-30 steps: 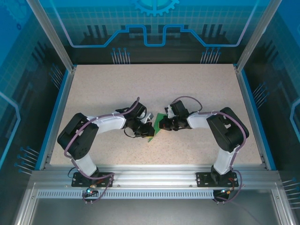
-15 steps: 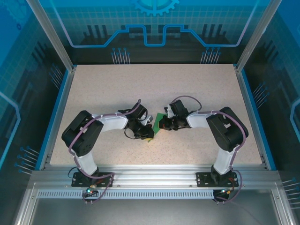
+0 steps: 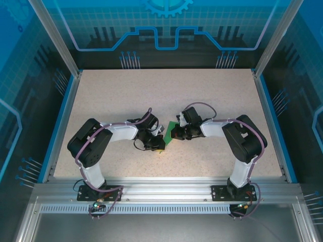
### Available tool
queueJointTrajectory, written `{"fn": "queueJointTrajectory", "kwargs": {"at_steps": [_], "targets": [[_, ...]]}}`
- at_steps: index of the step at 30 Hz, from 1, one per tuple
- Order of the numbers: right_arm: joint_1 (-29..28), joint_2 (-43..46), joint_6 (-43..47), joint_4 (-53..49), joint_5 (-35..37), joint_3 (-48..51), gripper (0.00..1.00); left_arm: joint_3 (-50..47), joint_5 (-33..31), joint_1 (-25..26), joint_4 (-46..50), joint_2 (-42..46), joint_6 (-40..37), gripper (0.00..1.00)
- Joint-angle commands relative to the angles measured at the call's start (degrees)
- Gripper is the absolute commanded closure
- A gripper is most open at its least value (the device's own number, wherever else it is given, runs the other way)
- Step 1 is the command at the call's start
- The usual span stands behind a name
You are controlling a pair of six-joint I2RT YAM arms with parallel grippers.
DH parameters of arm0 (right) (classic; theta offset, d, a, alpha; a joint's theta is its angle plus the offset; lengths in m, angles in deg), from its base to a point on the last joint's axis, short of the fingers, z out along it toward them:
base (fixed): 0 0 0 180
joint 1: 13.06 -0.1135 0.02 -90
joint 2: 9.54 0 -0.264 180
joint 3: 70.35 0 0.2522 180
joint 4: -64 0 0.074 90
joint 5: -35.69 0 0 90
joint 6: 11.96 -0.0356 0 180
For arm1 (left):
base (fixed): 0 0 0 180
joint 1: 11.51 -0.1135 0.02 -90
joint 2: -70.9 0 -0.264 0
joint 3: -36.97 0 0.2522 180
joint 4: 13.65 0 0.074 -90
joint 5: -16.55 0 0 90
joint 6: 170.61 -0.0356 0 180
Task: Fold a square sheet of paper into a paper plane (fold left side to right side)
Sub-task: Fold the wing for the fifth time at the center of the table.
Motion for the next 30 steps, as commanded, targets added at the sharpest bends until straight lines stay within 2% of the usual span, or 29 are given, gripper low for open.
{"fn": "queueJointTrajectory", "kwargs": {"at_steps": [1, 30], "targets": [[-0.5, -2.6, 1.4, -6.7, 5.0, 0.4, 1.00, -1.5, -1.0, 0.2, 0.9, -1.0, 0.3, 0.90], [0.5, -3.1, 2.5, -10.2, 6.0, -0.1, 1.00, -10.2, -0.8, 0.3, 0.2, 4.7, 1.4, 0.93]]}}
